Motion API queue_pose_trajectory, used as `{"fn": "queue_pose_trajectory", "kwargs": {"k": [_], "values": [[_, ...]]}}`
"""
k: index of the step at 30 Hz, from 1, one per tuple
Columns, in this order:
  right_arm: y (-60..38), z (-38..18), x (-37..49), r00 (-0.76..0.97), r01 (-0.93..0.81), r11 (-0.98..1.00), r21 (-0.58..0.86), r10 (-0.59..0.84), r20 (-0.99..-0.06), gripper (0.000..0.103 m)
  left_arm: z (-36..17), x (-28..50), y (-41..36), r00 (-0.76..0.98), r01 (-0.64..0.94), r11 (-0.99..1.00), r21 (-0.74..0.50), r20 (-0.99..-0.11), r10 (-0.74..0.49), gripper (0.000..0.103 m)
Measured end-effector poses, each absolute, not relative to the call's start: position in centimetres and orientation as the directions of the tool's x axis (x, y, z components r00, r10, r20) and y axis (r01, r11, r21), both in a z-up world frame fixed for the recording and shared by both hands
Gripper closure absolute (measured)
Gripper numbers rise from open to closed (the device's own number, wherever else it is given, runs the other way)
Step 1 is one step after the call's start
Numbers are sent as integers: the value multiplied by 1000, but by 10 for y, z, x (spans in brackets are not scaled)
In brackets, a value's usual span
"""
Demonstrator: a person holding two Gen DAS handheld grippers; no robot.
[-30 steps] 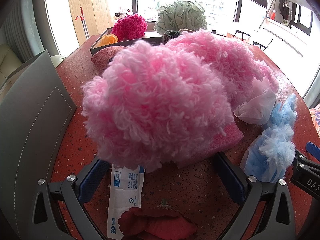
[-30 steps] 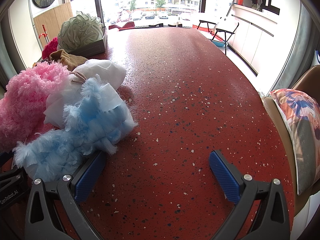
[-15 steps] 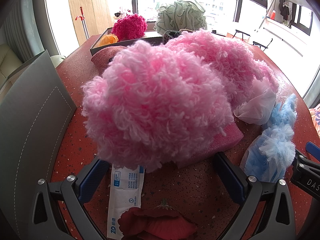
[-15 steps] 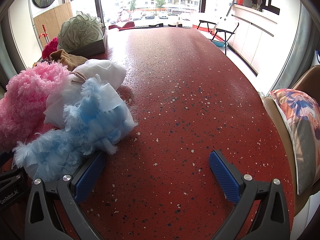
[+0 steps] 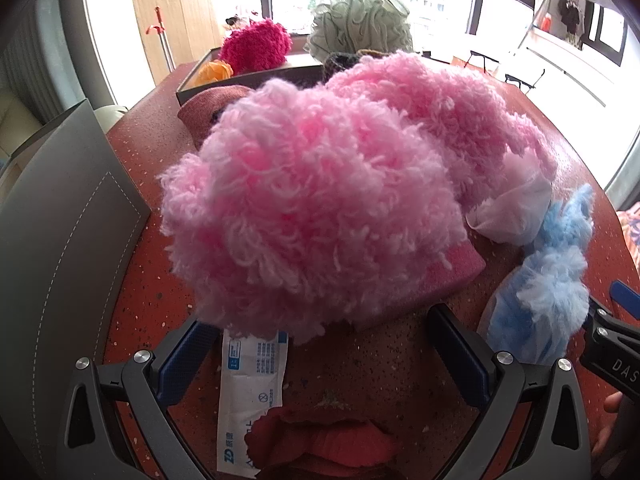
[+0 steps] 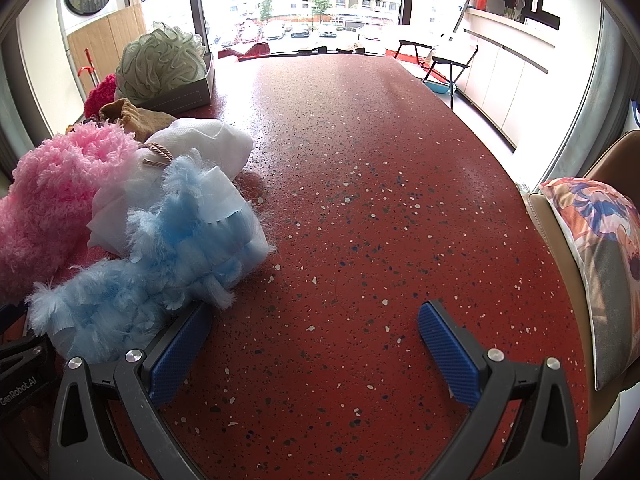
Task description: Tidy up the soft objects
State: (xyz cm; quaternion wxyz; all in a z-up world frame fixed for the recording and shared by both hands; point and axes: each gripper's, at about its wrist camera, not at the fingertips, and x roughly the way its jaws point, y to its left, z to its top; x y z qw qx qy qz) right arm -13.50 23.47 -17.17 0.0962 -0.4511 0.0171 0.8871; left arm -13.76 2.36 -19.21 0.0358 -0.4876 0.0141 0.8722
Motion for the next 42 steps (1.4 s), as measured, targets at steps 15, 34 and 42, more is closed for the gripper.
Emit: {"fn": "queue_pose_trajectory", "kwargs": {"k": [15, 34, 42], "values": [[221, -122, -140, -372, 44, -999, 15, -30, -928, 0, -146, -131, 23, -316, 72, -997, 29, -947, -50, 0], [219, -45, -138, -335, 151, -986, 76, -123, -934, 0, -56, -125, 35, -372, 106, -993, 47, -924, -83, 0], [205, -36, -138, -339, 222, -973, 59, -134, -931, 0, -55, -126, 31, -378, 98, -995, 11, -925, -47, 0]]}}
